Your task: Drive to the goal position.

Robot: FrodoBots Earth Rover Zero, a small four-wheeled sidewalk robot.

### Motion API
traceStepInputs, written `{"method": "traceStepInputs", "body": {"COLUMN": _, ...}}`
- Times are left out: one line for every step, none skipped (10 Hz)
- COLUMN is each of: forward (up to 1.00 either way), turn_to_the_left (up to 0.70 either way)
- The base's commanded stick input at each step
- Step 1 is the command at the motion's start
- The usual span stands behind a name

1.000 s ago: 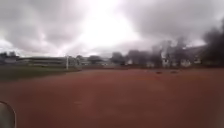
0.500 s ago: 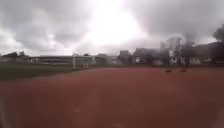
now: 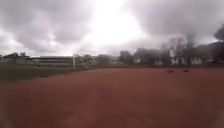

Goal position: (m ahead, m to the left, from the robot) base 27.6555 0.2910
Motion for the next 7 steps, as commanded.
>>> {"method": "traceStepInputs", "body": {"forward": 0.7, "turn_to_the_left": 0.0}}
{"method": "traceStepInputs", "body": {"forward": 0.7, "turn_to_the_left": 0.0}}
{"method": "traceStepInputs", "body": {"forward": 0.7, "turn_to_the_left": 0.0}}
{"method": "traceStepInputs", "body": {"forward": 0.7, "turn_to_the_left": 0.0}}
{"method": "traceStepInputs", "body": {"forward": 0.7, "turn_to_the_left": 0.0}}
{"method": "traceStepInputs", "body": {"forward": 0.7, "turn_to_the_left": 0.0}}
{"method": "traceStepInputs", "body": {"forward": 0.7, "turn_to_the_left": 0.0}}
